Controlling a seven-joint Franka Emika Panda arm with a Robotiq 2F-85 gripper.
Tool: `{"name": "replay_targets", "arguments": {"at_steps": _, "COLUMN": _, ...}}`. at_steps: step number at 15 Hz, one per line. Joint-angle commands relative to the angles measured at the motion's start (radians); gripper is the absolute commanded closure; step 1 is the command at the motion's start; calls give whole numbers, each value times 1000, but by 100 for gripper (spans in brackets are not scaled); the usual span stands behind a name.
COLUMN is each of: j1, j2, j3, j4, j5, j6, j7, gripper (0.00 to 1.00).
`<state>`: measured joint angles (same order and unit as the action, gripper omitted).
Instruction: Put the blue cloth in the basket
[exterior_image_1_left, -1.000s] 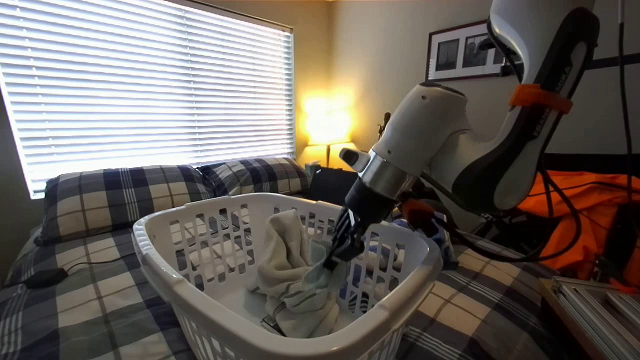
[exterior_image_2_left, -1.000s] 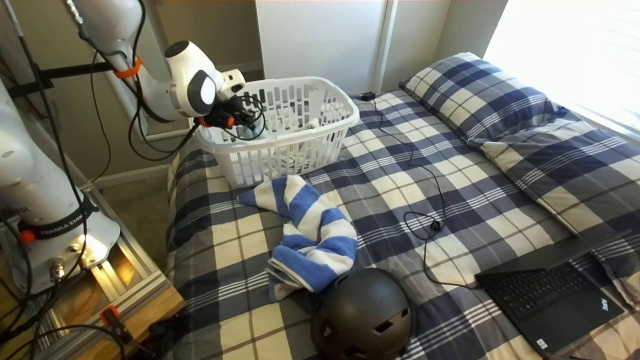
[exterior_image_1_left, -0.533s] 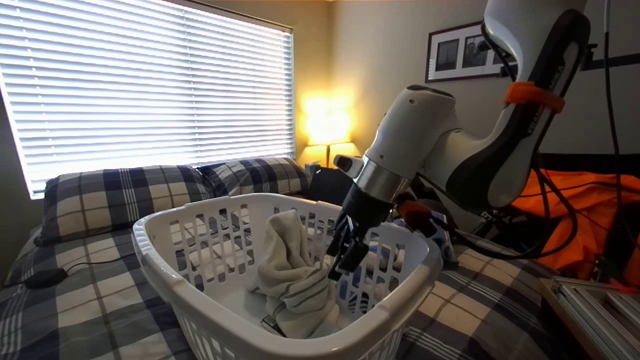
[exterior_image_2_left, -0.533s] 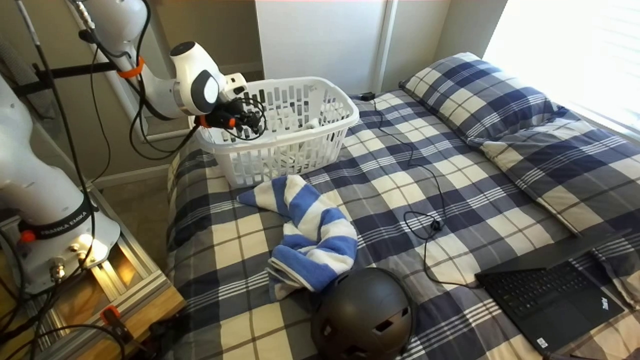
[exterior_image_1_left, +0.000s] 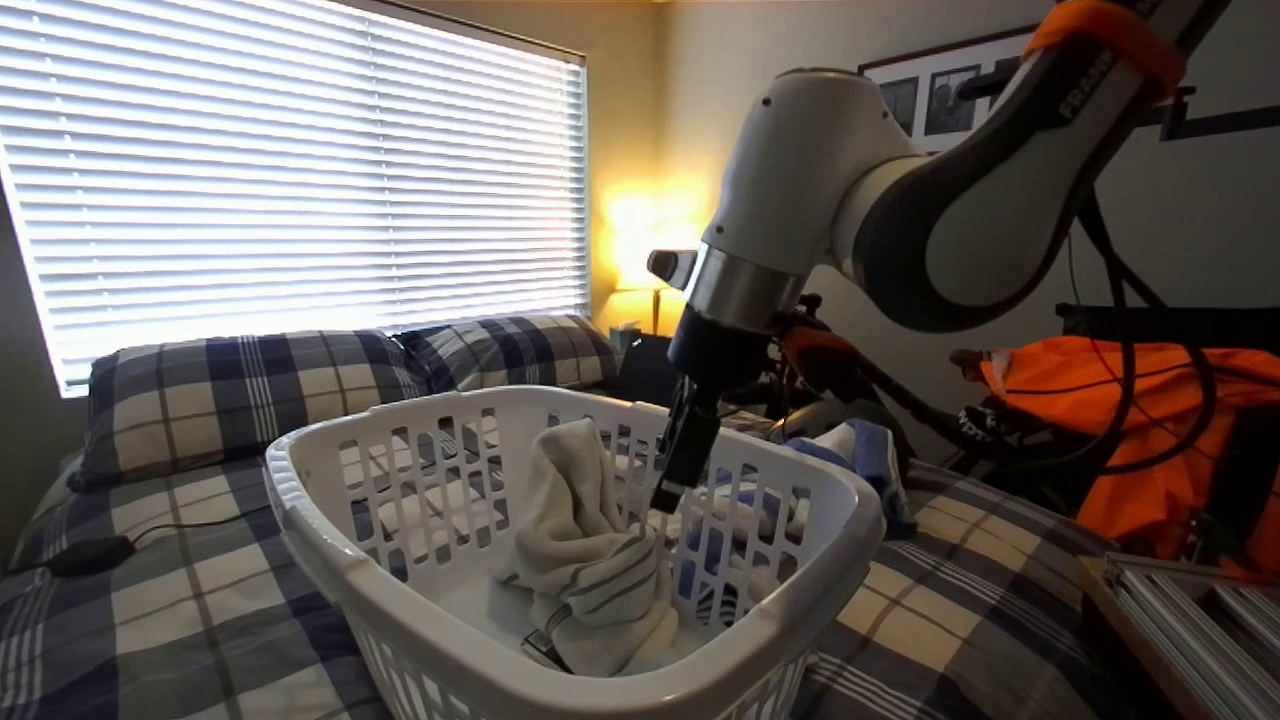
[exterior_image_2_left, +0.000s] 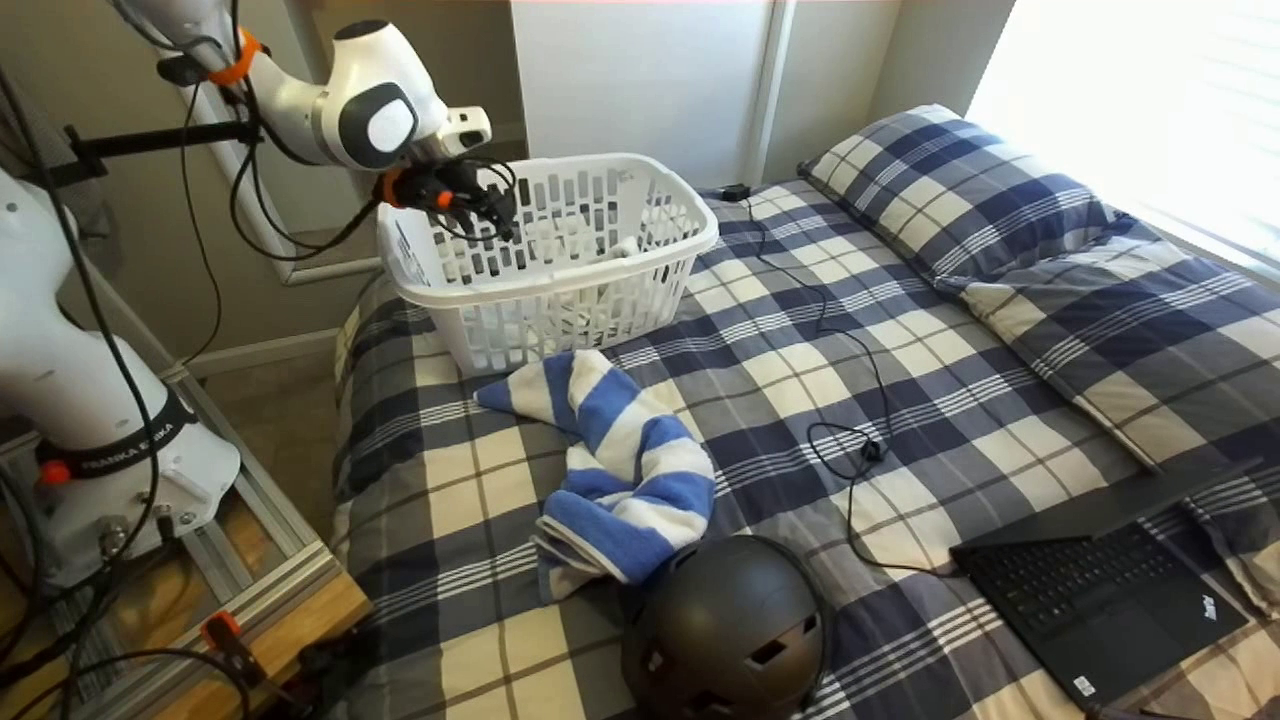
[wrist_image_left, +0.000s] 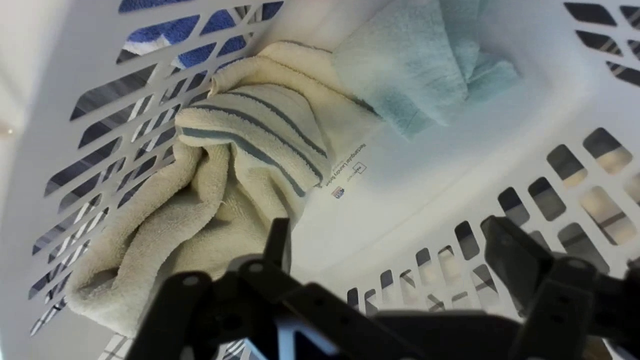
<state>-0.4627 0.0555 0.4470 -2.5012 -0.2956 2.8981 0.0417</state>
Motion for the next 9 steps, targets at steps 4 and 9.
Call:
{"name": "replay_targets", "arguments": {"at_steps": 4, "j1": 36, "j2": -152, "j3": -4, "j4": 87, "j5": 509, "j6": -196, "j7": -210, "gripper": 0}}
{"name": "replay_targets", "arguments": {"at_steps": 9, "j1": 297, "j2": -376, "j3": -386, "j4": 53, "j5": 760, "j6": -476, "j7": -407, "gripper": 0}}
